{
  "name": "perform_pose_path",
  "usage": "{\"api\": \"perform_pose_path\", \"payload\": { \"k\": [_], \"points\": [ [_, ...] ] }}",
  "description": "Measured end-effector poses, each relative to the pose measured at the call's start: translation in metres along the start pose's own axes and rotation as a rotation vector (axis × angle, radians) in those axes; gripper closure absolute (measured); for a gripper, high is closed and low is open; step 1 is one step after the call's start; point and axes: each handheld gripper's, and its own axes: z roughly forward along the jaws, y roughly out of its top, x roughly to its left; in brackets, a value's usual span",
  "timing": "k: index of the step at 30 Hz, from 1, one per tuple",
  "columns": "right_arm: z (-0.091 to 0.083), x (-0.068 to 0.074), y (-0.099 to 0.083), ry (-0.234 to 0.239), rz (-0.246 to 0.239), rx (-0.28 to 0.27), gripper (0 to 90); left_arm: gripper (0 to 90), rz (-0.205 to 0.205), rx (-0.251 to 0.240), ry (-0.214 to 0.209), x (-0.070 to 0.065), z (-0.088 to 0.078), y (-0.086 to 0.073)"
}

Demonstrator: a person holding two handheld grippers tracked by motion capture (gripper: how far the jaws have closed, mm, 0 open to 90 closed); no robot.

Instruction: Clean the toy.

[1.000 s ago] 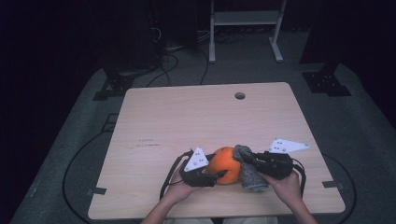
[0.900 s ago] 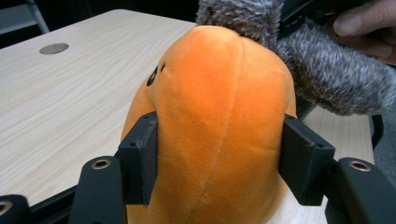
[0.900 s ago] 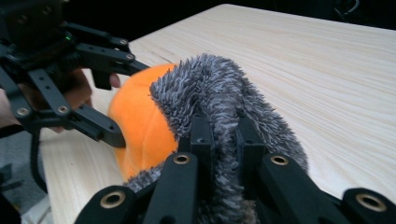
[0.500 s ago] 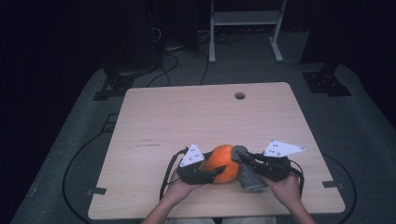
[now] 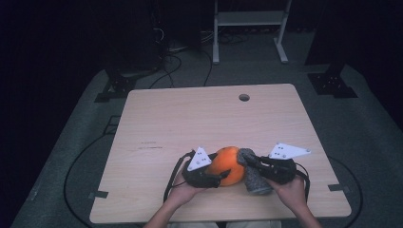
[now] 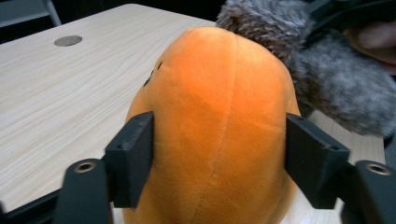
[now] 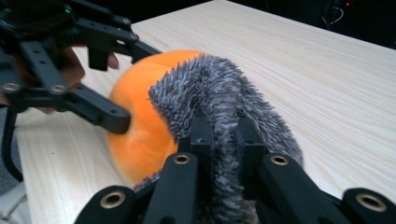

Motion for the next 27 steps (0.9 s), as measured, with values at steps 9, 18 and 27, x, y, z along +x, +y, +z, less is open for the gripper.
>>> {"api": "perform_pose_path", "payload": {
  "k": [9,18,27],
  "points": [
    [0.004,0.011,0.008,0.001,-0.075,-0.002,80.6,34.5,0.008,-0.004,0.004,-0.003,0.000,-0.001],
    [-0.003,0.016,0.013,0.035,-0.105,-0.004,80.5,28.2,0.167,0.027,-0.013,-0.025,0.006,0.000],
    [-0.004,0.021,0.012,0.071,-0.102,0.010,80.5,28.2,0.154,0.040,-0.036,-0.017,0.009,-0.006]
  ]
}}
